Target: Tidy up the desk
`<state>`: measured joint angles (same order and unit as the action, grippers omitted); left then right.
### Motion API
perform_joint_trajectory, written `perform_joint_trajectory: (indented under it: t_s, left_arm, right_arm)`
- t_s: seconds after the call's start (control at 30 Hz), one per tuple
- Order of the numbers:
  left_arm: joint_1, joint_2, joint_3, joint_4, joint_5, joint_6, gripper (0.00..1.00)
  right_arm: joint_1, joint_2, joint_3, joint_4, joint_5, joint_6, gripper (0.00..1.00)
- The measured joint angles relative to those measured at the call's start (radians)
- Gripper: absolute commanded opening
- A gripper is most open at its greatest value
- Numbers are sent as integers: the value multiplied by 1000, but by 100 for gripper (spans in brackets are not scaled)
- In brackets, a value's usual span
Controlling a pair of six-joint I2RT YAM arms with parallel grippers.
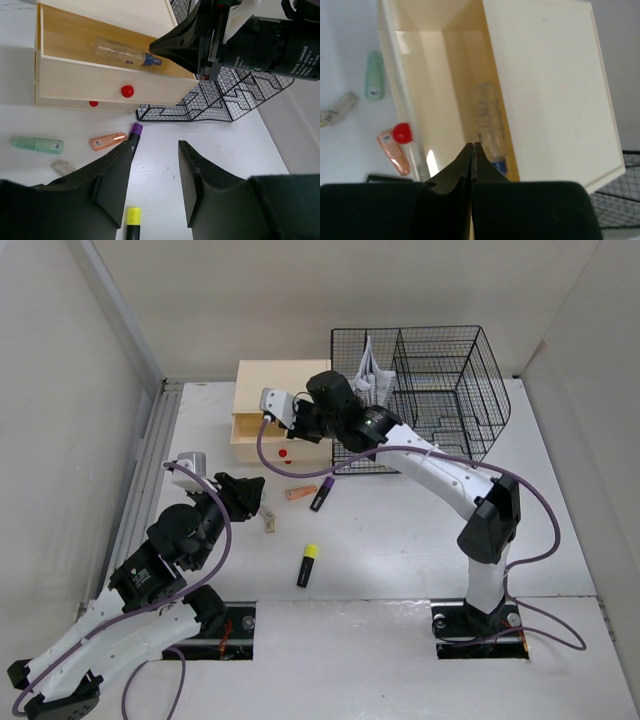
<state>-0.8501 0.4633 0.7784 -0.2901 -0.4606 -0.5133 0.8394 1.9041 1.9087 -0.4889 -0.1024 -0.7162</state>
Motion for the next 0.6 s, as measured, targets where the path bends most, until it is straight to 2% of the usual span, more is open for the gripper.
perform_joint_trajectory:
  t_s: [0.27, 0.4, 0.5, 0.6]
  left_arm:
    - [0, 0, 0, 1, 0, 0, 39]
    - [0, 0, 0, 1, 0, 0, 39]
    - [0, 0, 0, 1, 0, 0, 39]
    - [0, 0, 0, 1, 1, 0, 39]
  right_arm:
    - [0, -70, -34, -24, -259, 48, 0]
    - [0, -72, -24, -95, -376, 34, 0]
    - [0, -28, 21, -182, -418, 13, 0]
    - [0, 33, 40, -208, -382, 25, 0]
